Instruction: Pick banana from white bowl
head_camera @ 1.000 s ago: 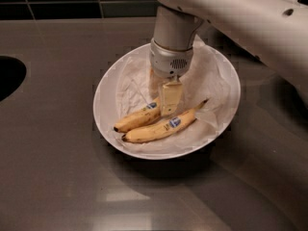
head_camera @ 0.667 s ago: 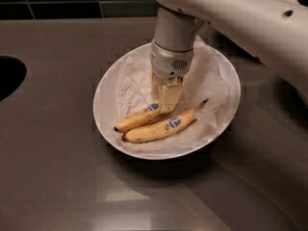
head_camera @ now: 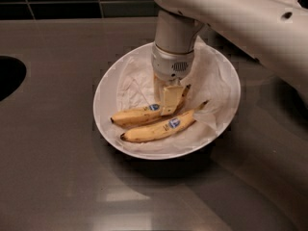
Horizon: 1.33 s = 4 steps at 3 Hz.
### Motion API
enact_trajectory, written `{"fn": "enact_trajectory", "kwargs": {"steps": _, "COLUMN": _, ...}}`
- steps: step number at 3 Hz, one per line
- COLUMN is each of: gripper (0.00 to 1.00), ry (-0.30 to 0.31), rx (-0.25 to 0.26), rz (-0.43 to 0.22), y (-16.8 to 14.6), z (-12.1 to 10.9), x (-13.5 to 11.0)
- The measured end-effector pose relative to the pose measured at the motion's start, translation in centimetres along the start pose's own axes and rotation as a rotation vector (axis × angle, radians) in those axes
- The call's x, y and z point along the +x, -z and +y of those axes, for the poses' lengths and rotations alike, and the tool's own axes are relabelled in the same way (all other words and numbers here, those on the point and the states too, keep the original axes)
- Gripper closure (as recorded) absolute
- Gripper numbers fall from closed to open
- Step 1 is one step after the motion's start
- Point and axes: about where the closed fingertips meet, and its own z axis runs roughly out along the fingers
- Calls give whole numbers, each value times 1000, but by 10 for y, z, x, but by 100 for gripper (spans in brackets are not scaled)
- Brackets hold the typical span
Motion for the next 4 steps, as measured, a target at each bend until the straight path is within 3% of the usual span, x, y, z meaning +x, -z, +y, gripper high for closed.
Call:
{"fn": "enact_trajectory", "kwargs": {"steps": 1, "gripper": 100, "ry": 0, "rx": 0, "rz": 0, "y": 0, "z": 0, "x": 0}}
{"fn": "enact_trajectory", "kwargs": {"steps": 4, "gripper": 100, "ry": 83, "rx": 152, "rz": -30, "y": 46, "z": -3, "x": -24}}
